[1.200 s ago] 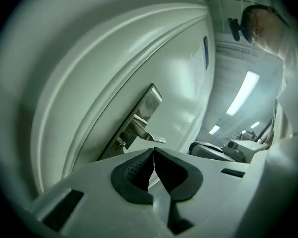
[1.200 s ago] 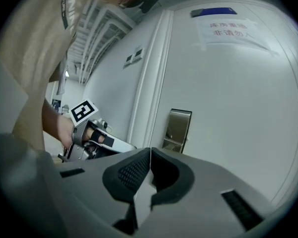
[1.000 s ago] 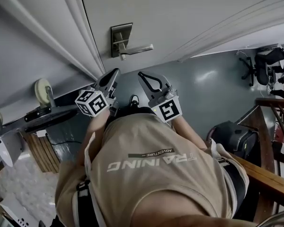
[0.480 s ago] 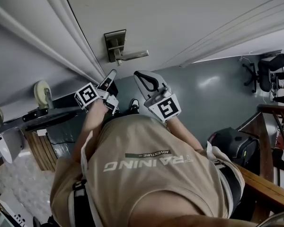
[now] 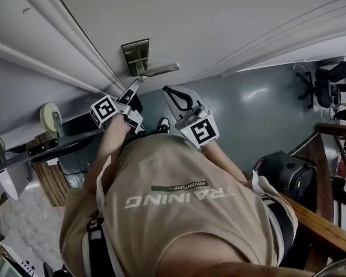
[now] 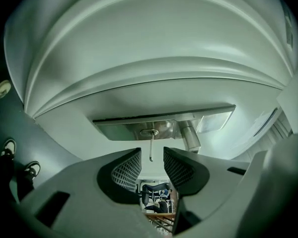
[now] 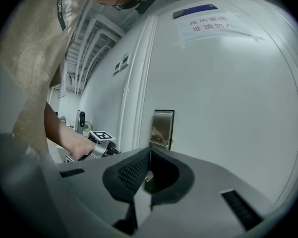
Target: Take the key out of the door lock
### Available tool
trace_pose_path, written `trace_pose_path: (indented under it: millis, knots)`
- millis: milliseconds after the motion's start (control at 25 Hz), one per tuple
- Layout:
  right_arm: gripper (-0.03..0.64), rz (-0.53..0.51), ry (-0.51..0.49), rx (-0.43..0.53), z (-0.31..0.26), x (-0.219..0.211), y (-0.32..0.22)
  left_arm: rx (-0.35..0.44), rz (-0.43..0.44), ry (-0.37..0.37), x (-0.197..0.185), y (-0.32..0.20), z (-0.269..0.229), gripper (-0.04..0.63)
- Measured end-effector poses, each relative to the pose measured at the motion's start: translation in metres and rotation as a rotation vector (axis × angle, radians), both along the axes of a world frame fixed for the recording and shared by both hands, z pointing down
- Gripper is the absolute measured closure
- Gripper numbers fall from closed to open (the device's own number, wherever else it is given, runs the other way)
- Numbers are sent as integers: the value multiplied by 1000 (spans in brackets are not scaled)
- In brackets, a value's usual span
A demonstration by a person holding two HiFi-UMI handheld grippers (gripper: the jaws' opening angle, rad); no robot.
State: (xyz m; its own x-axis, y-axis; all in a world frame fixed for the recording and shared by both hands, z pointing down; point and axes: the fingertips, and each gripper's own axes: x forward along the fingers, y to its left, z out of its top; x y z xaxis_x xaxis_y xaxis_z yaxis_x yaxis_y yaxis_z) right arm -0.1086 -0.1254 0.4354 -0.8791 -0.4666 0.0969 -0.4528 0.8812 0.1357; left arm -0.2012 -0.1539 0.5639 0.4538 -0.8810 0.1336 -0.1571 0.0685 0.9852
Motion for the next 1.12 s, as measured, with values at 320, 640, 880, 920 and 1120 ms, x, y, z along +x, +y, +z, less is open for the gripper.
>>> trace_pose_path:
  millis: [320, 640, 880, 920, 1120]
  knots:
    - [601, -15, -19, 4, -6, -8, -18, -32, -12, 48, 6, -12, 13, 491]
    - [601, -33, -6, 14, -3, 0, -31, -7, -77, 34, 12, -31, 5, 565]
    - [601, -25, -4, 33, -6, 16, -33, 13, -132, 49, 9, -30, 6, 569]
    - [601, -20, -6, 21, -3, 21, -33, 17, -134, 41, 9, -31, 6, 569]
    - [601, -25, -16, -32, 19, 43, -24, 13, -78, -58, 12, -27, 6, 572]
